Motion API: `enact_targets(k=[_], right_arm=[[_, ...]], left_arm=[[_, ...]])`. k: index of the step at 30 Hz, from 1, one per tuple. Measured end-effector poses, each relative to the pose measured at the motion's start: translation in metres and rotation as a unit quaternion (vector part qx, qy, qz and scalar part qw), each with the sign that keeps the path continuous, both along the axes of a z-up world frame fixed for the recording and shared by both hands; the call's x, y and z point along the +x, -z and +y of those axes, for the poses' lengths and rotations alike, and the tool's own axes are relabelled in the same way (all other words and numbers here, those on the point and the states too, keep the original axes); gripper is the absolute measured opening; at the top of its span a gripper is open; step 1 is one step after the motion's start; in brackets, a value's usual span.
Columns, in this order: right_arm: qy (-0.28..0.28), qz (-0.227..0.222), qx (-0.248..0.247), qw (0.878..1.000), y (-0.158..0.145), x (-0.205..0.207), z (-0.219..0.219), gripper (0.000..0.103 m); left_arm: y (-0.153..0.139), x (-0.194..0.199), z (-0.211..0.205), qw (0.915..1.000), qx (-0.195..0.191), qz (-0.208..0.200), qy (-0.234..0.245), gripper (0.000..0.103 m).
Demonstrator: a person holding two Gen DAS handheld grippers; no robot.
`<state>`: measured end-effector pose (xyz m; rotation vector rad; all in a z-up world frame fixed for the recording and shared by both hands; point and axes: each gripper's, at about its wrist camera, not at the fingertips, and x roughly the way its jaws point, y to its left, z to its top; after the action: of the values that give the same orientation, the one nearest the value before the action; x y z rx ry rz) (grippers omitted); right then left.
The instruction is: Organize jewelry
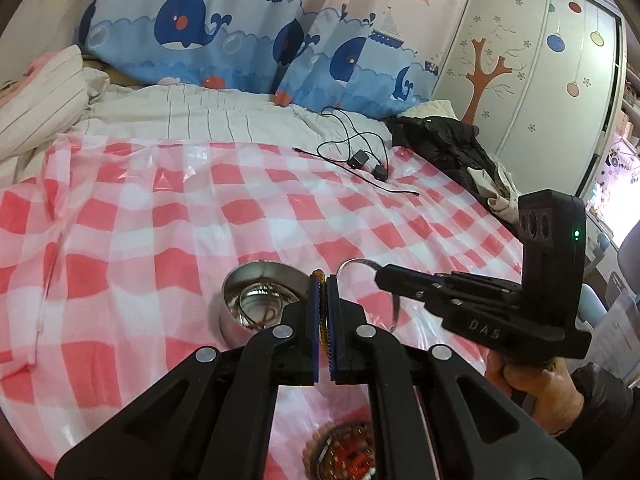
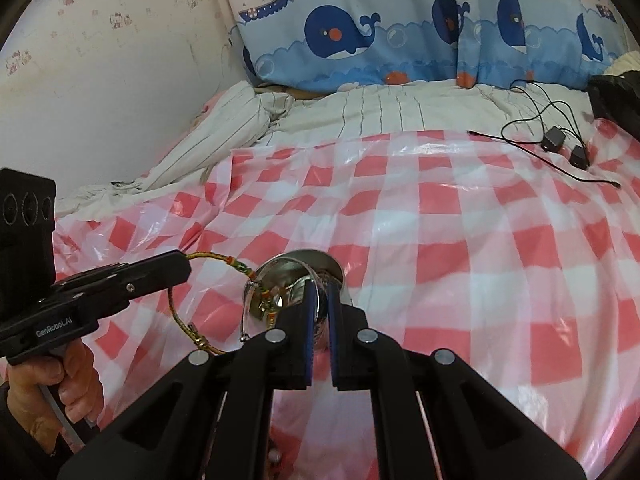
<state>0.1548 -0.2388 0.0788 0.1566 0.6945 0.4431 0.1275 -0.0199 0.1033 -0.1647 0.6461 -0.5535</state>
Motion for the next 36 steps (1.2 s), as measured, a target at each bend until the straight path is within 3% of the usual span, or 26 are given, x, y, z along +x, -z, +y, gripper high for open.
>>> enact_targets(k=[6,12,14,17,23,29,36], right_arm=[[0.006,0.005,-0.003,1.000,0.009,0.026,0.016,0.007],[-0.011,0.050,-0.051,0.997,0.038,0.057,0.046,0.010],[-0.006,0.046,-0.055,0.997,0.039,0.053,0.045,0.011],[0.008,0.037,-0.045,0.998,0.033,0.040,0.031,0.027],[0.002,0.031,-0.037,0.999,0.023,-0.007,0.004,0.032],[-0.001,0.049,-0.011,0.999,0.035,-0.055,-0.009,0.041],[-0.002,0.087,0.021,0.996,0.056,-0.055,-0.012,0.045]], left_arm=[[0.010,0.027,-0.005,1.0000,-0.004,0.003,-0.002,0.003],[0.049,0.061,-0.013,0.9936,0.087,0.063,-0.033,0.006],[0.051,0.056,-0.011,0.9926,0.096,0.067,-0.032,0.012],[0.047,0.045,-0.003,0.9920,0.100,0.068,-0.034,0.021],[0.040,0.007,0.008,0.9906,0.111,0.069,-0.042,0.036],[0.052,-0.039,0.012,0.9902,0.104,0.085,-0.039,0.041],[0.067,-0.047,-0.007,0.9873,0.126,0.095,-0.020,0.050]])
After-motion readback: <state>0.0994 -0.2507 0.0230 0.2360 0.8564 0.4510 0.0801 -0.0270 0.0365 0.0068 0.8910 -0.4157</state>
